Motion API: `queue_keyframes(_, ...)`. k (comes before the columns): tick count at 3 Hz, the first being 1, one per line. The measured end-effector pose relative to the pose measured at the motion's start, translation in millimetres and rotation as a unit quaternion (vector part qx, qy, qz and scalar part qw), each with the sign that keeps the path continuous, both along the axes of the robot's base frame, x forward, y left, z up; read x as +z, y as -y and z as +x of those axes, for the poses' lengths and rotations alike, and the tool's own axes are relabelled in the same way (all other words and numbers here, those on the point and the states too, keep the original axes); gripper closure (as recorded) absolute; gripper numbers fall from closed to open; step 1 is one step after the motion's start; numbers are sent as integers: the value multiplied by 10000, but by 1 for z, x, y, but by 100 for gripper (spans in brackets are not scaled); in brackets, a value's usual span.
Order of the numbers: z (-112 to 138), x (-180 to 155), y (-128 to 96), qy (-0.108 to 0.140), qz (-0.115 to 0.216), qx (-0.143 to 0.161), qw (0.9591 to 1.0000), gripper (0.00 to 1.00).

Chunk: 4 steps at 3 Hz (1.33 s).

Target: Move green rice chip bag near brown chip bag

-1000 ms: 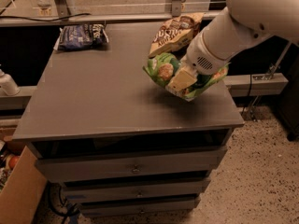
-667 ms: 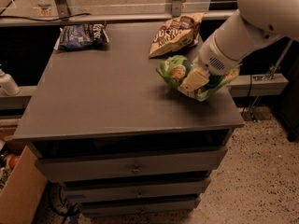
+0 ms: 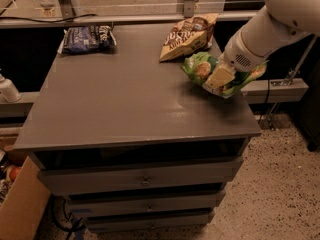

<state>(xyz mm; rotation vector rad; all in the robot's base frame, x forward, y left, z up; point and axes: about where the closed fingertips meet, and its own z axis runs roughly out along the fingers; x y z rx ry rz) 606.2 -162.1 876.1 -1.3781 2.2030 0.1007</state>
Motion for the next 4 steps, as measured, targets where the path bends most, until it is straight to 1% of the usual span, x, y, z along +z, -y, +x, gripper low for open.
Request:
queue_keyframes(1,27,-5,-2,95,-3,97,9999,100)
queue_keyframes(2,49,-18,-15,99,-31,345,9994,100)
queue_keyframes(3,64,-32,-24,63,-64,529,9986,100)
queue_keyframes(4,64,-29,-24,63,-64,529,9986,100)
